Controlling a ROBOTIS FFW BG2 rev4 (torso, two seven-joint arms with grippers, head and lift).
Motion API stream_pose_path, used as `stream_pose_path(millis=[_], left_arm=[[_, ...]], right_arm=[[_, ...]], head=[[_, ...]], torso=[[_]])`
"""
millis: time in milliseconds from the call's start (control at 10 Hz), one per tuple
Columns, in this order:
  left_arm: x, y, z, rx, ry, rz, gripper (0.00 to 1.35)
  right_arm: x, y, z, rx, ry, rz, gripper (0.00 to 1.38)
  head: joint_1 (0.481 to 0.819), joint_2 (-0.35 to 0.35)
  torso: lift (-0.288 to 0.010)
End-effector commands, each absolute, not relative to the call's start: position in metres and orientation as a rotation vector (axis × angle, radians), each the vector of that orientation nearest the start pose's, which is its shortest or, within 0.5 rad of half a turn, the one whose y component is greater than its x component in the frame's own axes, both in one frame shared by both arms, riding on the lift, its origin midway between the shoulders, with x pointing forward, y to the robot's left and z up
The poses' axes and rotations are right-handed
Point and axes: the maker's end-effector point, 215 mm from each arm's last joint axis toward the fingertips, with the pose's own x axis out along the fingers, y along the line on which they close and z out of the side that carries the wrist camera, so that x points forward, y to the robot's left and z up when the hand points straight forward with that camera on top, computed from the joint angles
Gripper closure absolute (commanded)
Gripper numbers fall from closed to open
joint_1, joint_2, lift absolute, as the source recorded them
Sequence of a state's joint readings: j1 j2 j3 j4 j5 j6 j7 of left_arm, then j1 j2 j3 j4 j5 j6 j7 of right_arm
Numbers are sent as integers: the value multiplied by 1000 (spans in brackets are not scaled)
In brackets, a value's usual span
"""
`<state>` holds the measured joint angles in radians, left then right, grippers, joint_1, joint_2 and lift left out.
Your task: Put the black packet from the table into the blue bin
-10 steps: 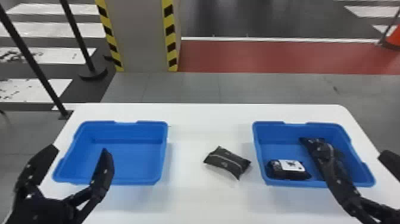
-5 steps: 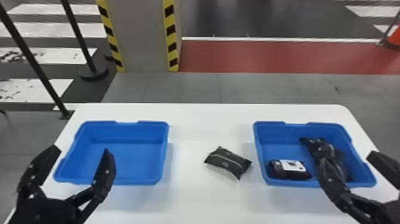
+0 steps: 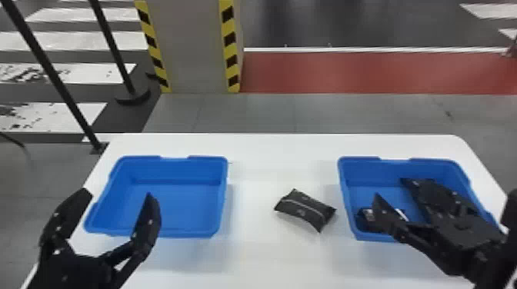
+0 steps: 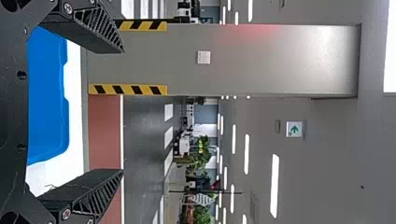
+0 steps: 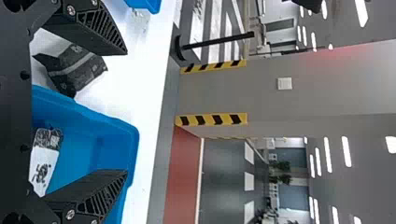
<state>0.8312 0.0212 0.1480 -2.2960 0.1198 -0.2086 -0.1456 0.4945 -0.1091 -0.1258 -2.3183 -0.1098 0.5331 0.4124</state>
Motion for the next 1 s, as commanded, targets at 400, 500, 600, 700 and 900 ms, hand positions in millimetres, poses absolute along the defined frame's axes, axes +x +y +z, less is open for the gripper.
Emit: stream_pose_path(millis=[400, 500, 600, 700, 900], left_arm=[[353, 266, -263, 20, -113, -47, 114], [353, 266, -261, 20, -115, -49, 114], [353, 265, -262, 20, -115, -50, 114], [353, 265, -262, 27, -114, -52, 114], [354, 264, -261, 28, -116, -54, 114]], right_arm=[[485, -132, -399, -30, 537, 574, 116], [503, -124, -406, -47, 567, 603, 114], [522, -119, -414, -69, 593, 625, 113], [537, -110, -423, -90, 618, 656, 110], [548, -90, -436, -118, 644, 713, 108]], head=[[695, 168], [695, 174], [695, 186], [695, 188], [695, 198]], torso=[[-110], [-110], [-110], [-110], [-110]])
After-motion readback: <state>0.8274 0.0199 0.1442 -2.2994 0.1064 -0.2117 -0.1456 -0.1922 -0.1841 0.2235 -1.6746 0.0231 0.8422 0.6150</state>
